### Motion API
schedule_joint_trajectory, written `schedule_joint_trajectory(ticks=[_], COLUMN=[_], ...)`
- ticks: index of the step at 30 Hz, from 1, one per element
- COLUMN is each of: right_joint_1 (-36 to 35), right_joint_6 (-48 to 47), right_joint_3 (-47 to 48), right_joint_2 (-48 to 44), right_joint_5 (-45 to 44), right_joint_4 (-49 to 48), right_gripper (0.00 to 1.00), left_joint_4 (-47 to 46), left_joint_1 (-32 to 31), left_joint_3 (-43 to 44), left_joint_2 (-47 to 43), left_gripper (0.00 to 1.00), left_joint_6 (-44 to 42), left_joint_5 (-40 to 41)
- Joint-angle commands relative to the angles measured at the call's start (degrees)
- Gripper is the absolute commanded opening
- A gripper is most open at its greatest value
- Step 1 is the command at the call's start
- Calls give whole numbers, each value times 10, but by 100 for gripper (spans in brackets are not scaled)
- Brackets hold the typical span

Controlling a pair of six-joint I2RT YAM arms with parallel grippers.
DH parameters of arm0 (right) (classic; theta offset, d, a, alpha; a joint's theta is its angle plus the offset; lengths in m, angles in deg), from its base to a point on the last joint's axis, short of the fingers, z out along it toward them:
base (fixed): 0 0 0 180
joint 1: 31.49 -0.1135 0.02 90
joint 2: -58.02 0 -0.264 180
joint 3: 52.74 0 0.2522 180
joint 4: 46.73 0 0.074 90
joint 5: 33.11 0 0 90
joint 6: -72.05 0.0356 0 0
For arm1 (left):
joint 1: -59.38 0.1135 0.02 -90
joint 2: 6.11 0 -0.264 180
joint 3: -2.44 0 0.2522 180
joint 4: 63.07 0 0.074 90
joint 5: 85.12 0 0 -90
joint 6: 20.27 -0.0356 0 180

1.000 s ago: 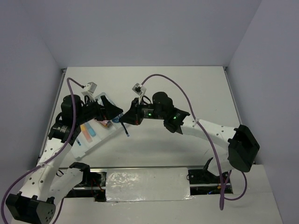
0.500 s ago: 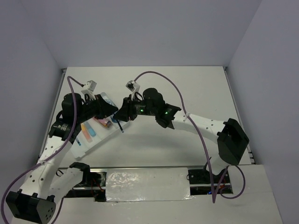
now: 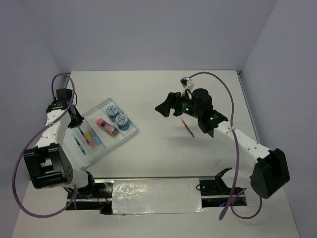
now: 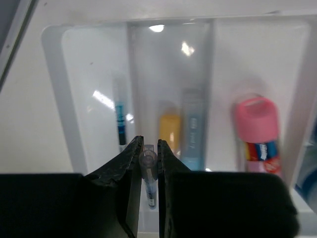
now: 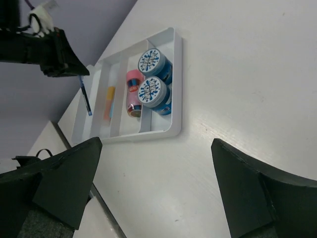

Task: Sort the stationery into containers
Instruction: Place the pen in the storage box, then pick up the pen from the center of the board.

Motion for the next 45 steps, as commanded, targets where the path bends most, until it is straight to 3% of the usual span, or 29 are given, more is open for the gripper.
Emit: schedule_joint_trajectory(ticks=[1,6,14,23,26,27,29,30,32,36,40,45], right_joint_1=[1,8,8,8,8,8,8,8,8,14,55,98], right_joint_6=[-70,-94,-81,-76,-82,-85,-96,-100,-111,-130,-146,-174], right_joint_3=[0,-17,-30,-25,-23,-22,-11,-7,9,49,90,114], right_joint_2=[-61,-88,-77,-59,-56,-56,-53,-52,-45,-5,93,174], right_joint_5=[-31,-36,-18,-8,-10,-16,-23,-31,-50,-89,-153,-197], right_joint_4=[54,81,68,74,80,83,98,106,130,192,274,321], right_gripper=[100,100,100,100,100,100,100,100,100,100,100,95], left_joint_4=[34,24,31,34,31,32,34,34,31,32,20,-2], left_joint_1=[19,62,71,79,82,83,85,86,92,96,92,13], left_joint_3=[8,2,-18,-15,-18,-18,-18,-18,-19,-22,-32,-49], left_joint_2=[26,35,17,24,24,28,31,31,31,19,-54,-146], left_gripper=[0,4,6,13,22,38,53,71,83,98,98,99], left_joint_6=[-3,-1,14,19,18,21,22,23,23,28,29,14], left_joint_5=[76,83,144,155,151,153,150,147,133,128,113,121])
